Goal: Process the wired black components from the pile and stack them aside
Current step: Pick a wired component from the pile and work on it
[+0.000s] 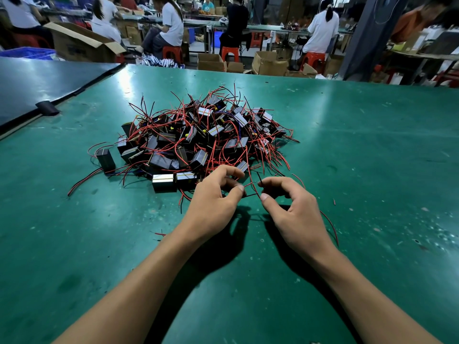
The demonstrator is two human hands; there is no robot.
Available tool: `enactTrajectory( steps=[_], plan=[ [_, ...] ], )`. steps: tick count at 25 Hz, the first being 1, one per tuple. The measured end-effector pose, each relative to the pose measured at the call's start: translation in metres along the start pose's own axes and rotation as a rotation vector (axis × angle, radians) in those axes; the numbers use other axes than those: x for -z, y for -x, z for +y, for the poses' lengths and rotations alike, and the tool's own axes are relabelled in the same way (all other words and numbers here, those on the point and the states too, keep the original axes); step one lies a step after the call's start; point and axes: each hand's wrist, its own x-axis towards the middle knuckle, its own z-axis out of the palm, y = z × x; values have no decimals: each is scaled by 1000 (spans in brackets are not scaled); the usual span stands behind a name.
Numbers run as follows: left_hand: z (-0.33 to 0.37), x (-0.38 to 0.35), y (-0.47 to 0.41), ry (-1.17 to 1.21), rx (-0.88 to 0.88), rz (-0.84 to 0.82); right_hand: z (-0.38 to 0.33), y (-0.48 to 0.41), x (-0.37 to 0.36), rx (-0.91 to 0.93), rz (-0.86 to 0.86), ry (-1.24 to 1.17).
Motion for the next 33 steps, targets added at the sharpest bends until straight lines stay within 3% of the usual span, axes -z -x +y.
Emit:
enactTrajectory(
  steps=[4,9,14,21,33],
  plan=[
    [0,-1,1,-44,-59,24,1,0,0,17,5,0],
    [-3,0,3,-365,-452,128,2,0,0,57,9,-14],
    [-8,-3,1,-517,-522,115,5,0,1,64,1,-23],
    [-7,-1,2,-326,-447,160,5,-2,3,78,35,15],
    [0,-2,3,-50,-153,166,5,1,-2,69,26,4]
  ],
)
